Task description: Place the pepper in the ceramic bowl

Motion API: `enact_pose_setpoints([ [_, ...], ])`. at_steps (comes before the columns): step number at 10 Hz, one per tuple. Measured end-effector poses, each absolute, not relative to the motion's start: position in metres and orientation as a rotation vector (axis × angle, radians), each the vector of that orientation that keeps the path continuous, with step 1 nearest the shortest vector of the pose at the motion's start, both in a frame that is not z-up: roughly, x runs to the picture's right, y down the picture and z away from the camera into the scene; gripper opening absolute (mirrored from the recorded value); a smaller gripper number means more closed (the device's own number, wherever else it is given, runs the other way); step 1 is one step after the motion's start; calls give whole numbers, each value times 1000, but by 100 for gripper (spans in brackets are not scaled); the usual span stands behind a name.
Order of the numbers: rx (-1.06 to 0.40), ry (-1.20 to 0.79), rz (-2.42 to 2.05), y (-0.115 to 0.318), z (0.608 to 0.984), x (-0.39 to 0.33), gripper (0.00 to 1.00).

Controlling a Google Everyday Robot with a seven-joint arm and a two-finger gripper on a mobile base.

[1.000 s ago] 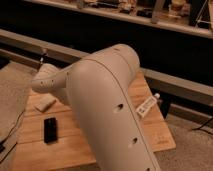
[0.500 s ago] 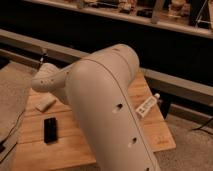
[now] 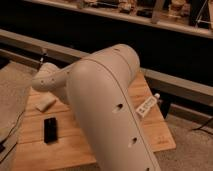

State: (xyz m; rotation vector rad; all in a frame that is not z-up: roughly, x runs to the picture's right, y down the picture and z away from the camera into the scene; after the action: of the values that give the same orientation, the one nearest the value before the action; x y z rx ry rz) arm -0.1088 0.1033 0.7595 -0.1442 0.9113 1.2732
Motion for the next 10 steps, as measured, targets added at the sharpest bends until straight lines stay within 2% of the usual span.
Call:
enact_pose_setpoints([
  [5,-138,902,1298,96,758,-107,80],
  [8,-96,867,1311,71,749,-104,80],
  [10,-64,795,1285,41,729,-117,80],
])
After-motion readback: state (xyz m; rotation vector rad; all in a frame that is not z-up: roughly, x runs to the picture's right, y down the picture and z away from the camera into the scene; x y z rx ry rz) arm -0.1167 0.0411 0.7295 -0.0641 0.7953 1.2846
